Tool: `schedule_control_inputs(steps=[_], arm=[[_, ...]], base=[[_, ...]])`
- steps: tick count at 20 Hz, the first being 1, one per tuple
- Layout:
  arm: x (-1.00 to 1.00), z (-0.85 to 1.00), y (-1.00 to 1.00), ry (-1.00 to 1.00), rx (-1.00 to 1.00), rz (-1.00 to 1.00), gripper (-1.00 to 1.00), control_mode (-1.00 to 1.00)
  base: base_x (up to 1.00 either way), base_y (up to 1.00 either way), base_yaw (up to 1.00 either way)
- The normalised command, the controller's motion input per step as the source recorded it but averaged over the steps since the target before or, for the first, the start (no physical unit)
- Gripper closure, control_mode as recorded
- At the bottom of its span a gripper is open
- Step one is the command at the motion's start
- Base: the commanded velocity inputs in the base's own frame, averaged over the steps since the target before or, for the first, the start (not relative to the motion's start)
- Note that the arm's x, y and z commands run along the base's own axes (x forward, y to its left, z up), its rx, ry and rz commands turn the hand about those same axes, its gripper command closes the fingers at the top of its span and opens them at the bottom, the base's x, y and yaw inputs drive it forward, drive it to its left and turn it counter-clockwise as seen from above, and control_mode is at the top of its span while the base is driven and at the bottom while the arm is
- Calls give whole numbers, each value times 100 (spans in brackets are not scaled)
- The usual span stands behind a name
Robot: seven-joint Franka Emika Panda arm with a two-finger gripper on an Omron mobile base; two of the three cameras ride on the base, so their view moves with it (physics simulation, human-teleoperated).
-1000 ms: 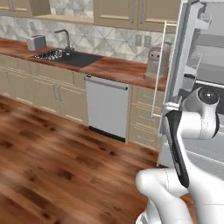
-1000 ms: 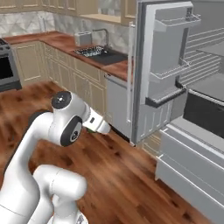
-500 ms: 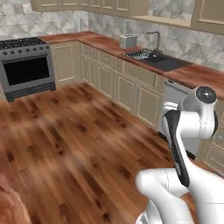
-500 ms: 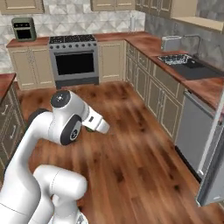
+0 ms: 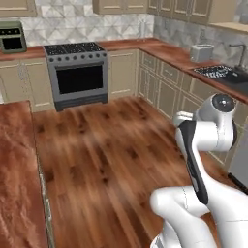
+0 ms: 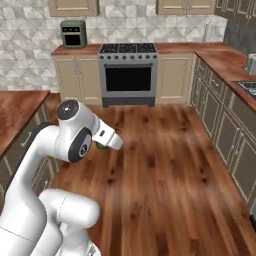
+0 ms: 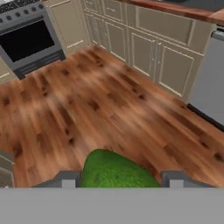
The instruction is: Take the cheese, fish, and avocado from the fridge and place them on the plate on the dining counter to create an appetizer plate.
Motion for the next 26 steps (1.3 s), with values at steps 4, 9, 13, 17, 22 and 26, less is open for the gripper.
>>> schedule_control_inputs(steps=[4,9,13,17,22,26], arm=[[0,0,0,0,0,0,100,100],[0,0,0,0,0,0,100,100],[0,0,0,0,0,0,100,100],[0,0,0,0,0,0,100,100],[0,0,0,0,0,0,100,100],[0,0,0,0,0,0,100,100]], base=[[100,-11,34],[100,-23,33],[100,-35,31],[100,-36,32],[100,-32,38],[100,-25,43]])
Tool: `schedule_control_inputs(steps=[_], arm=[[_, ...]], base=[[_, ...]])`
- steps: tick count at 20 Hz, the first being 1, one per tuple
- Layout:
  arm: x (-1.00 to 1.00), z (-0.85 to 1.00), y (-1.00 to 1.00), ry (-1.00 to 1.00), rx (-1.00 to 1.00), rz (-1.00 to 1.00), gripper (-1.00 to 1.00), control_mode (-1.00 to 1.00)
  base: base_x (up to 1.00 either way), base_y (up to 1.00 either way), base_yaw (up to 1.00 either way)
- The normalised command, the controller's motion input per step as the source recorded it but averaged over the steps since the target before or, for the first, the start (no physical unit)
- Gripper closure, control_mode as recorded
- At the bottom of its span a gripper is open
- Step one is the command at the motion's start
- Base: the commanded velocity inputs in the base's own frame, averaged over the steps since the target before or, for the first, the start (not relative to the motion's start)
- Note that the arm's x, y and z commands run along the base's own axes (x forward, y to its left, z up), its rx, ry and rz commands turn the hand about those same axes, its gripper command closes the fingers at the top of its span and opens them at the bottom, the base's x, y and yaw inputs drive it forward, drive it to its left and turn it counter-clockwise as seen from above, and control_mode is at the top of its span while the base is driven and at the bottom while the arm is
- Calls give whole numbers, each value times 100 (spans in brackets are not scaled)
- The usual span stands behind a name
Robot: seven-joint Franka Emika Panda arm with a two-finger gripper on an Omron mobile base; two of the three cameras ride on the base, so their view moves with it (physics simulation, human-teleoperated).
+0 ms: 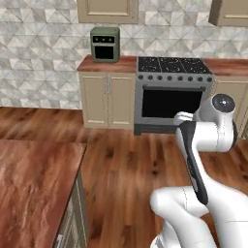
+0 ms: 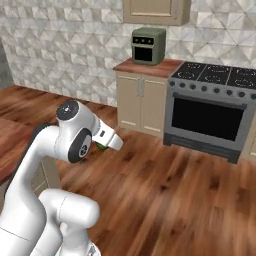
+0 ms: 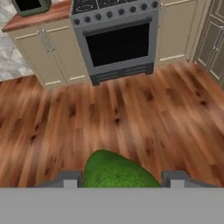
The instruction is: Take the cheese, fish, and avocado from the fridge and place them on the plate on the dining counter to create an appetizer plate.
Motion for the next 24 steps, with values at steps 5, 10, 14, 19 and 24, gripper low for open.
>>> schedule_control_inputs(steps=[5,10,14,19,24], arm=[[0,0,0,0,0,0,100,100],[0,0,0,0,0,0,100,100],[0,0,0,0,0,0,100,100],[0,0,0,0,0,0,100,100],[0,0,0,0,0,0,100,100]], base=[[100,-22,46],[100,-29,45],[100,-32,44],[100,-43,48],[100,-35,52]])
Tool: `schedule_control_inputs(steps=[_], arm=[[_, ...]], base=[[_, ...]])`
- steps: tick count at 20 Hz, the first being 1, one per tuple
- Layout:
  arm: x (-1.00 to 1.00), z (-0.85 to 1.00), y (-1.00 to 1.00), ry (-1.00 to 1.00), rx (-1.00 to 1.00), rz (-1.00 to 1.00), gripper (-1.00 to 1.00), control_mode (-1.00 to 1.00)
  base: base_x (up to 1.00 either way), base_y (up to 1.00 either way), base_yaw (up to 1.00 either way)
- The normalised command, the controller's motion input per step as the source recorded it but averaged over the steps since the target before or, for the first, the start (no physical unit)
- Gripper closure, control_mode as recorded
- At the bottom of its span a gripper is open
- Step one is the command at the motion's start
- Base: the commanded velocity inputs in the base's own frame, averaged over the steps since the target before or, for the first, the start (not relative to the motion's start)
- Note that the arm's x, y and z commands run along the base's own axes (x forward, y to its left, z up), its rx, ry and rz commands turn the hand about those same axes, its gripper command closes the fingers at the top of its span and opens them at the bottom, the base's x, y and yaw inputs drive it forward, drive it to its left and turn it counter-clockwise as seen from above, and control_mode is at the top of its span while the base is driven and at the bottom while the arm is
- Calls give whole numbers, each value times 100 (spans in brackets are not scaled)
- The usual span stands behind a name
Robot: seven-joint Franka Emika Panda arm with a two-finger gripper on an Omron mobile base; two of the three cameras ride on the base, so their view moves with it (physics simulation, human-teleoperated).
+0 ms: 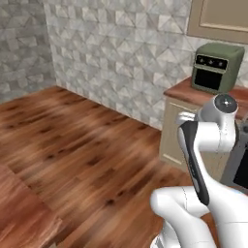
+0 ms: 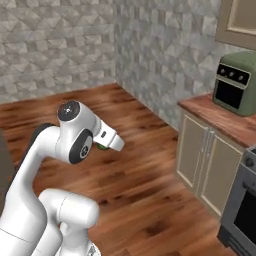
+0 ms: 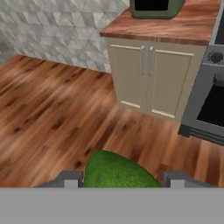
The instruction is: Take the cheese, fish, and avocado from the fridge and place them on the plate on the dining counter to create an appetizer plate.
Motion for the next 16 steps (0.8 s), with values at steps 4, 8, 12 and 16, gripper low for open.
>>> schedule_control_inputs(steps=[4,8,12,16], arm=[[0,0,0,0,0,0,100,100],[0,0,0,0,0,0,100,100],[0,0,0,0,0,0,100,100],[0,0,0,0,0,0,100,100]], base=[[100,-19,55],[100,-4,56],[100,-1,56],[100,-11,54]])
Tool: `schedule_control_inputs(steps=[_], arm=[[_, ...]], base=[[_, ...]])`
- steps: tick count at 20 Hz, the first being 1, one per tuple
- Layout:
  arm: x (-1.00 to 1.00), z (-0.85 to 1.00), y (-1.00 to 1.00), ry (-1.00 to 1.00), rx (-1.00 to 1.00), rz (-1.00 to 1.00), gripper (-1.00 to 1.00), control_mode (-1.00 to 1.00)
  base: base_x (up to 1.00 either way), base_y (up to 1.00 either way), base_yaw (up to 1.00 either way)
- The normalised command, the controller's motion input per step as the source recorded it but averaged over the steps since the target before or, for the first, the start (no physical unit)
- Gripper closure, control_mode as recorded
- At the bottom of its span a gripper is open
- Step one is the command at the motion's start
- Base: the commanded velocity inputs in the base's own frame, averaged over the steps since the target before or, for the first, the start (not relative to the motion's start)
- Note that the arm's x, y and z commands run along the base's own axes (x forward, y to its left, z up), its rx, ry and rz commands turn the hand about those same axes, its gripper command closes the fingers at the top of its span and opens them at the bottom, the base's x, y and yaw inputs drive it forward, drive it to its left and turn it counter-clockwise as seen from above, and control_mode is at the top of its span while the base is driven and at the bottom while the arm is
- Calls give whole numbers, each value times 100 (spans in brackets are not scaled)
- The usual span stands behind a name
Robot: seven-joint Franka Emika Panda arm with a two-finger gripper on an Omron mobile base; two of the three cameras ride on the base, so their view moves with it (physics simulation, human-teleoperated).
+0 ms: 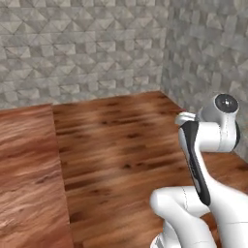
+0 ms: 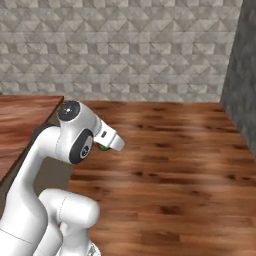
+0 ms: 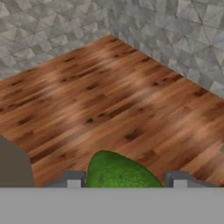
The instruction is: Take the cheese, fish, and avocado from the fridge and place them on the plate on the dining counter to create an appetizer plate.
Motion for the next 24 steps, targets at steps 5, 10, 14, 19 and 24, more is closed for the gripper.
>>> schedule_control_inputs(steps=[5,10,14,19,24], arm=[[0,0,0,0,0,0,100,100],[0,0,0,0,0,0,100,100],[0,0,0,0,0,0,100,100],[0,0,0,0,0,0,100,100],[0,0,0,0,0,0,100,100]], base=[[100,-44,44],[100,-62,40],[100,-60,41],[100,-50,46],[100,-51,47]])
